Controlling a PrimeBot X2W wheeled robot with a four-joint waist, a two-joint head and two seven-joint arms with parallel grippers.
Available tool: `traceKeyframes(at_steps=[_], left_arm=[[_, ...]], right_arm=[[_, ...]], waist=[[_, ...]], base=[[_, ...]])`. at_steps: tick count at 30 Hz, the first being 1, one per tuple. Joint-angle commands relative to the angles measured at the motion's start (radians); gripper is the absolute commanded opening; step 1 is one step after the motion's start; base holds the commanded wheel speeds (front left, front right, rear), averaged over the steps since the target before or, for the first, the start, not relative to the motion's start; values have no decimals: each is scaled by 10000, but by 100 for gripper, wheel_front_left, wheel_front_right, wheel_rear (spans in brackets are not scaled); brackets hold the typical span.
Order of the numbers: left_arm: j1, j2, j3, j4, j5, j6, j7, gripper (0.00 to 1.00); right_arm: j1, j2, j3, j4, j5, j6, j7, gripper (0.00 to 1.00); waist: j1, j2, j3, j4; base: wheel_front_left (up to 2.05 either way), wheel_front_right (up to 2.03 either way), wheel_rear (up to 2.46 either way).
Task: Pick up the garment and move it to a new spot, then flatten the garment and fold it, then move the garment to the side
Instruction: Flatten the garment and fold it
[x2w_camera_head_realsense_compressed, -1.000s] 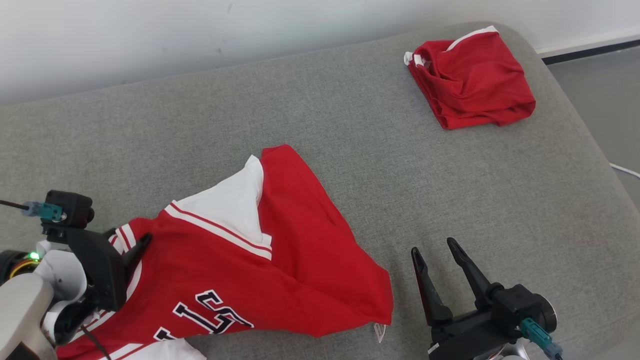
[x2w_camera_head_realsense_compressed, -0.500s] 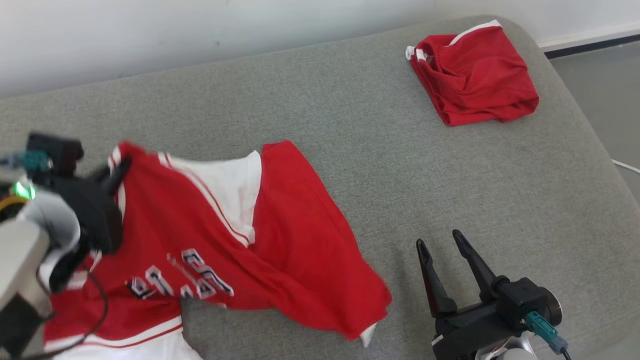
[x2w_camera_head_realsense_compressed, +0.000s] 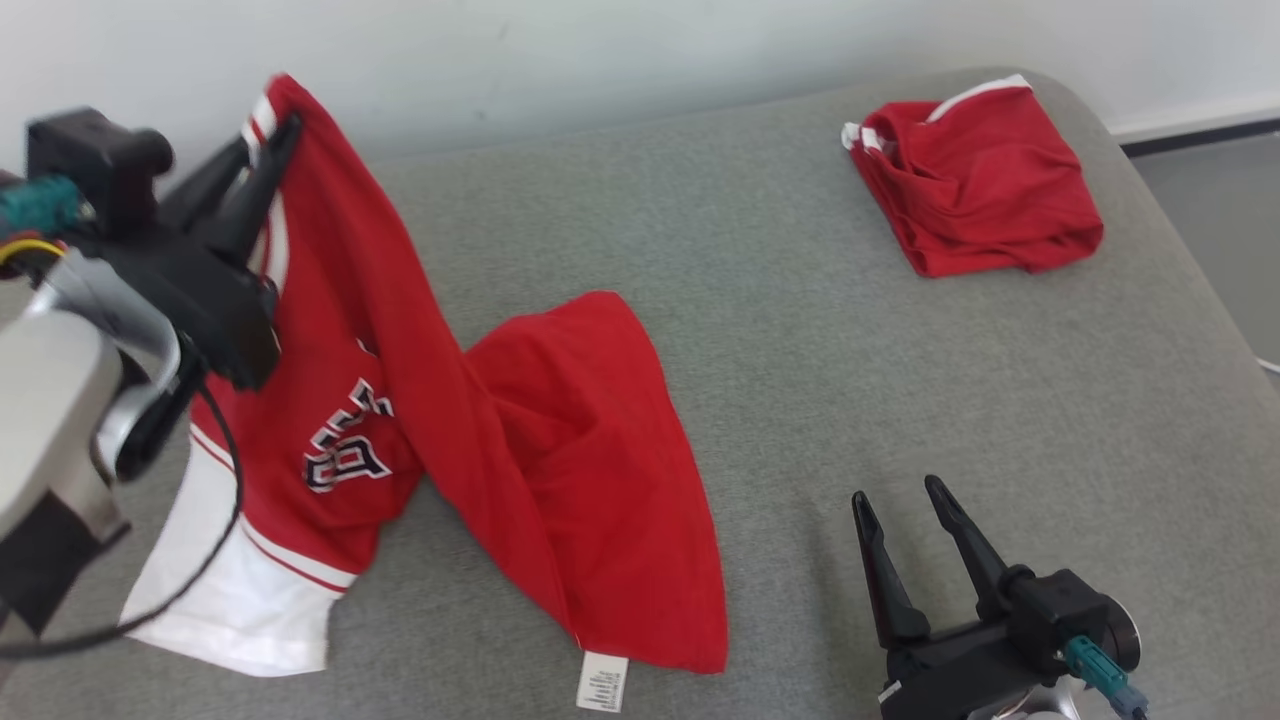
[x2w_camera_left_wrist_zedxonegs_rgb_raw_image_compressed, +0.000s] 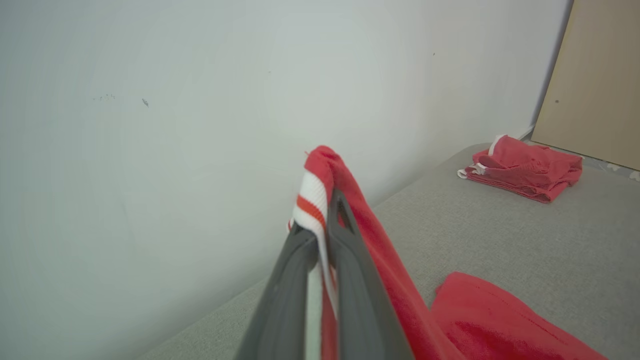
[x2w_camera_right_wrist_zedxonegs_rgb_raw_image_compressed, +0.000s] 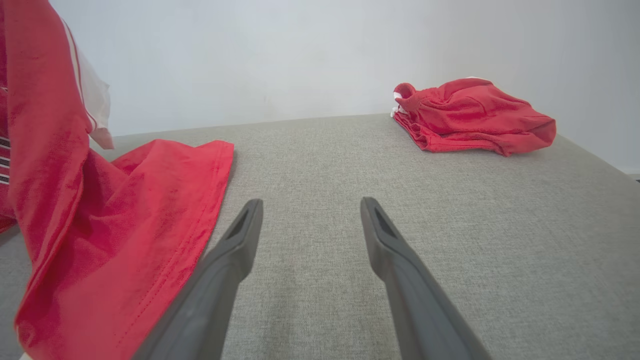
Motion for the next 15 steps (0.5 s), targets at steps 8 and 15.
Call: traceKeyframes(at_steps=[8, 15], left_arm=[[2001, 688, -392, -1679, -269, 265, -952, 0], [4723, 1271, -397, -3553, -114, 1405, -1396, 0]], right_arm=[[414, 3, -109, 95, -30, -29, -43, 100], [599, -115, -217, 118, -22, -29, -26, 100]], waist=[[0, -1, -532, 947], [0, -1, -583, 1625]], base=[[0, 0, 0], [0, 0, 0]])
